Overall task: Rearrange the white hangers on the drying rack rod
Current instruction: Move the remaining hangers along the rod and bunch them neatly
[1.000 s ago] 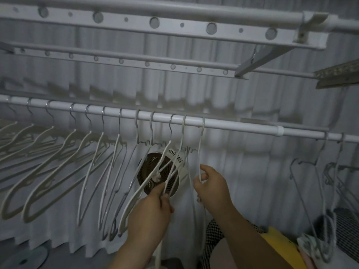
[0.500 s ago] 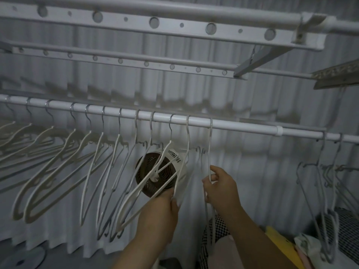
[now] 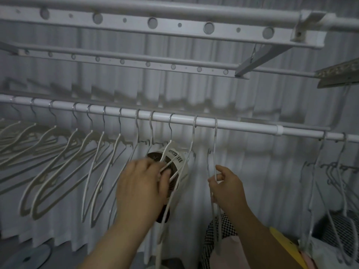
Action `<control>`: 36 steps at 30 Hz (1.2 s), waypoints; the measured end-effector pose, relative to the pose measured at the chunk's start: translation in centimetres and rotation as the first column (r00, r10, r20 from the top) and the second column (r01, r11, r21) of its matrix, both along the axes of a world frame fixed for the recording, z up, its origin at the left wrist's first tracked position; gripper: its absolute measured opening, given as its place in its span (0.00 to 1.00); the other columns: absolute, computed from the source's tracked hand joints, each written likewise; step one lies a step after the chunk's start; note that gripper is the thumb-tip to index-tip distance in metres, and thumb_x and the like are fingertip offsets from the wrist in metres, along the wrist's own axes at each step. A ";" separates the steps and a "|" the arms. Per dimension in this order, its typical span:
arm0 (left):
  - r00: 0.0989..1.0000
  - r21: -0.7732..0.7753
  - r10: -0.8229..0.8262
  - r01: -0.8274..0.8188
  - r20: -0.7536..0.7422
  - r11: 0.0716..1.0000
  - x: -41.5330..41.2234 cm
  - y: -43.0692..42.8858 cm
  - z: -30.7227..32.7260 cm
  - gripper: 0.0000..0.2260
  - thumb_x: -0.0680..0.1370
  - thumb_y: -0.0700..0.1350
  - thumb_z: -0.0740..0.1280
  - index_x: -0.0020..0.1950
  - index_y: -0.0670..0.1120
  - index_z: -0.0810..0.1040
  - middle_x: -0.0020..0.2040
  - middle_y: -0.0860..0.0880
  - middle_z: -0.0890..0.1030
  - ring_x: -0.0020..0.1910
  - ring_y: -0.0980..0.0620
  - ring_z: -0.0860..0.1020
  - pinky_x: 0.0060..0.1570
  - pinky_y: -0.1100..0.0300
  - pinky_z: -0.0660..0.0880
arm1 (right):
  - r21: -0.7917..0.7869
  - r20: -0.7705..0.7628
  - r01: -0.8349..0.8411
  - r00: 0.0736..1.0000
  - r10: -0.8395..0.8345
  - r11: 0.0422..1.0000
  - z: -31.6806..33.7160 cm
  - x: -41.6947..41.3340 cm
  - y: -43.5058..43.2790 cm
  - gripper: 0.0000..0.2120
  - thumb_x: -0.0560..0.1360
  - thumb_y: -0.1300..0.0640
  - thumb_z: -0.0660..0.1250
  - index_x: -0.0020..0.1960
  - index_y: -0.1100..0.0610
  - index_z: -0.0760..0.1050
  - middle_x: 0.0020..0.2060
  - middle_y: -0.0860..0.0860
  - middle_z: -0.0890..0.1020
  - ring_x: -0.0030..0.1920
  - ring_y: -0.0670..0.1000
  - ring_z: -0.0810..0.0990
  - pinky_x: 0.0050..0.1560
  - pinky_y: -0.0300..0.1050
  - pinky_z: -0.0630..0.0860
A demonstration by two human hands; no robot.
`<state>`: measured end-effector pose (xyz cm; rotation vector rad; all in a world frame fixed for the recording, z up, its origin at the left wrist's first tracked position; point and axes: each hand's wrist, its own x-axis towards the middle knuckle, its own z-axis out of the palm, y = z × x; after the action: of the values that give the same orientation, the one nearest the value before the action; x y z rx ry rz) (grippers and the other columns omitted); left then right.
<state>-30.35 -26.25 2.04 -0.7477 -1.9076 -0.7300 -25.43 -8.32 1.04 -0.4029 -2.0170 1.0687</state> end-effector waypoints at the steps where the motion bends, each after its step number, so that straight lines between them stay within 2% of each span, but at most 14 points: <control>1: 0.999 -0.020 0.025 -0.025 0.028 0.999 -0.6 -0.3 0.7 0.14 0.73 0.49 0.61 0.46 0.42 0.83 0.41 0.43 0.82 0.41 0.40 0.79 0.39 0.51 0.75 | -0.005 0.008 -0.004 1.000 0.004 1.000 0.0 0.0 0.0 0.18 0.75 0.65 0.61 0.65 0.60 0.69 0.33 0.45 0.74 0.28 0.45 0.74 0.23 0.34 0.74; 3: 0.974 -0.128 0.103 -0.078 0.200 0.989 -1.7 -0.6 1.8 0.14 0.77 0.49 0.60 0.57 0.44 0.78 0.52 0.44 0.81 0.52 0.42 0.77 0.49 0.52 0.73 | -0.013 0.013 -0.015 1.000 0.015 1.000 -0.1 -0.2 0.0 0.19 0.75 0.65 0.61 0.66 0.60 0.69 0.33 0.45 0.73 0.27 0.45 0.73 0.22 0.33 0.74; 5: 0.946 -0.222 0.184 -0.126 0.267 0.967 -3.2 -0.2 1.5 0.17 0.78 0.52 0.57 0.63 0.47 0.71 0.58 0.48 0.78 0.57 0.47 0.75 0.54 0.55 0.70 | -0.010 0.009 -0.023 1.000 0.023 1.000 -0.1 -0.3 0.0 0.19 0.75 0.65 0.61 0.66 0.60 0.69 0.33 0.45 0.73 0.27 0.46 0.72 0.20 0.31 0.72; 8: 0.922 -0.334 0.216 -0.104 0.320 0.937 -4.2 0.5 0.5 0.16 0.78 0.54 0.56 0.62 0.49 0.70 0.54 0.49 0.80 0.53 0.49 0.78 0.47 0.59 0.72 | 0.008 0.004 -0.030 1.000 0.030 1.000 -0.2 -0.5 -0.1 0.18 0.75 0.65 0.61 0.65 0.61 0.69 0.33 0.45 0.73 0.27 0.45 0.72 0.22 0.32 0.72; 11: 0.899 -0.370 0.240 -0.096 0.367 0.924 -4.8 0.9 -0.4 0.14 0.79 0.53 0.56 0.58 0.47 0.72 0.53 0.48 0.80 0.52 0.48 0.79 0.43 0.60 0.70 | 0.017 0.001 -0.029 1.000 0.029 0.999 -0.2 -0.6 -0.2 0.17 0.75 0.65 0.62 0.64 0.61 0.70 0.33 0.44 0.73 0.27 0.45 0.72 0.28 0.37 0.73; 14: 0.857 -0.410 0.252 -0.052 0.450 0.911 -5.0 1.1 -0.6 0.13 0.80 0.48 0.54 0.54 0.43 0.74 0.53 0.45 0.80 0.52 0.47 0.78 0.41 0.61 0.66 | 0.027 -0.008 -0.028 1.000 0.028 0.999 -0.1 -0.7 -0.2 0.16 0.74 0.65 0.62 0.62 0.61 0.71 0.32 0.44 0.73 0.27 0.45 0.72 0.25 0.33 0.72; 17: 0.847 -0.400 0.247 -0.044 0.470 0.916 -4.8 1.1 -0.6 0.13 0.80 0.46 0.53 0.52 0.42 0.74 0.52 0.45 0.80 0.51 0.47 0.78 0.41 0.60 0.66 | 0.030 -0.009 -0.032 0.999 0.032 0.999 -0.2 -0.7 -0.1 0.16 0.75 0.65 0.62 0.63 0.61 0.71 0.33 0.44 0.74 0.27 0.44 0.71 0.23 0.29 0.70; 21: 0.854 -0.383 0.251 -0.066 0.457 0.921 -4.6 1.0 -0.6 0.13 0.80 0.45 0.53 0.53 0.42 0.75 0.52 0.45 0.80 0.51 0.47 0.78 0.42 0.60 0.69 | 0.019 -0.002 -0.035 0.999 0.035 0.999 -0.3 -0.6 -0.1 0.20 0.75 0.64 0.62 0.66 0.61 0.68 0.35 0.43 0.73 0.29 0.44 0.72 0.24 0.34 0.72; 24: 0.859 -0.373 0.248 -0.073 0.447 0.925 -4.5 1.1 -0.7 0.12 0.79 0.44 0.53 0.53 0.43 0.75 0.52 0.45 0.80 0.51 0.47 0.79 0.41 0.61 0.68 | 0.028 0.003 -0.030 1.000 0.030 0.999 -0.3 -0.7 -0.1 0.20 0.75 0.64 0.62 0.67 0.61 0.67 0.35 0.43 0.73 0.28 0.44 0.72 0.23 0.32 0.72; 28: 0.860 -0.366 0.238 -0.064 0.452 0.929 -4.3 1.1 -0.5 0.14 0.80 0.47 0.52 0.53 0.43 0.75 0.52 0.45 0.80 0.52 0.46 0.79 0.45 0.58 0.72 | 0.048 0.005 -0.024 1.000 0.023 0.999 -0.4 -0.9 -0.2 0.19 0.75 0.63 0.62 0.66 0.61 0.68 0.35 0.42 0.73 0.29 0.43 0.72 0.27 0.30 0.71; 30: 0.870 -0.355 0.228 -0.066 0.438 0.933 -4.2 1.0 -0.5 0.15 0.80 0.51 0.52 0.53 0.44 0.75 0.52 0.46 0.81 0.51 0.47 0.79 0.45 0.58 0.72 | 0.048 -0.006 -0.027 1.000 0.027 0.998 -0.4 -0.9 -0.2 0.18 0.75 0.64 0.62 0.64 0.61 0.70 0.34 0.43 0.73 0.29 0.44 0.72 0.28 0.32 0.72; 33: 0.931 -0.227 0.178 -0.107 0.318 0.968 -4.0 0.5 -0.3 0.17 0.79 0.55 0.54 0.56 0.47 0.76 0.52 0.48 0.80 0.54 0.48 0.75 0.48 0.57 0.71 | 0.032 -0.008 -0.022 1.000 0.022 0.999 -0.5 -1.0 0.0 0.18 0.75 0.64 0.62 0.65 0.60 0.69 0.34 0.43 0.73 0.29 0.44 0.72 0.30 0.35 0.72; 35: 0.963 -0.080 0.137 -0.122 0.231 0.989 -4.3 -0.2 0.3 0.15 0.78 0.52 0.57 0.56 0.45 0.78 0.52 0.45 0.80 0.55 0.45 0.74 0.49 0.55 0.70 | 0.028 -0.015 -0.013 1.000 0.014 1.000 -0.7 -1.1 0.1 0.18 0.75 0.64 0.62 0.65 0.60 0.69 0.35 0.44 0.74 0.29 0.45 0.72 0.26 0.31 0.71; 36: 0.964 -0.054 0.130 -0.121 0.234 0.991 -4.7 -0.6 0.6 0.15 0.78 0.50 0.58 0.56 0.45 0.78 0.52 0.44 0.80 0.55 0.45 0.74 0.50 0.54 0.70 | 0.033 -0.016 -0.008 1.000 0.009 0.999 -0.7 -1.1 0.2 0.19 0.75 0.64 0.62 0.65 0.60 0.69 0.35 0.44 0.74 0.29 0.45 0.72 0.25 0.28 0.70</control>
<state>-35.04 -26.87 2.60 -0.5767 -2.1693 -0.7305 -26.51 -8.13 0.31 -0.3675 -2.0206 1.0398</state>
